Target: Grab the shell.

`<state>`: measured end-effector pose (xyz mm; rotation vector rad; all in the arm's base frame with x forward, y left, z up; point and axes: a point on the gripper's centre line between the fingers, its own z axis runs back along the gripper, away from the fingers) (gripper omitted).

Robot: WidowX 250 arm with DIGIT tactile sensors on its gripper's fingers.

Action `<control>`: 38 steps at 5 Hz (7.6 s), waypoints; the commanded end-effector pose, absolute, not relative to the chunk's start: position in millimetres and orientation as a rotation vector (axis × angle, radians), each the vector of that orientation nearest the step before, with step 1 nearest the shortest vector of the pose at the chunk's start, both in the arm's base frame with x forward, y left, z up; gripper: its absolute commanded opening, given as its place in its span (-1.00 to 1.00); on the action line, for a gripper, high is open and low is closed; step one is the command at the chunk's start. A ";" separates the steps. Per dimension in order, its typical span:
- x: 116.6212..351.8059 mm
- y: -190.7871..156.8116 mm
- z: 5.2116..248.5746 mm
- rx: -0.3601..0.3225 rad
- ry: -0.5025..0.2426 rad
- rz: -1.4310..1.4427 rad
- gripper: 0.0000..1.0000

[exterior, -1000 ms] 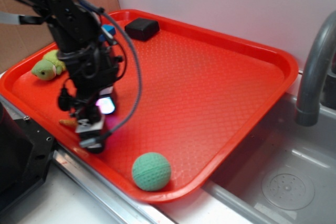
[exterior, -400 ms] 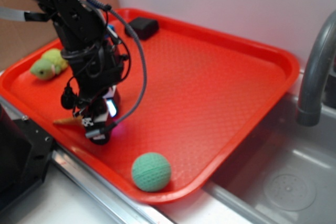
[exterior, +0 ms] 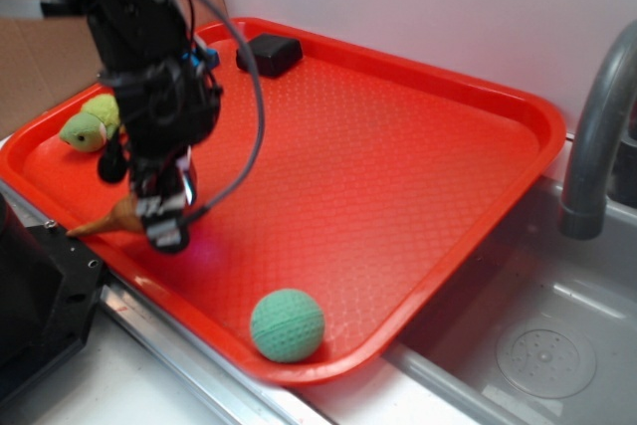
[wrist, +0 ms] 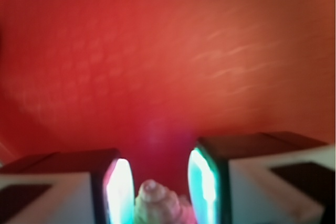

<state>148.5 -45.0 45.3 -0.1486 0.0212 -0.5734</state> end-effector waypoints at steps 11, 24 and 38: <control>211.5 12.1 54.7 -0.055 -0.082 -0.642 1.00; 165.7 -3.6 74.9 -0.013 -0.119 0.220 1.00; 234.9 -16.2 164.5 -0.005 -0.064 -0.205 -1.00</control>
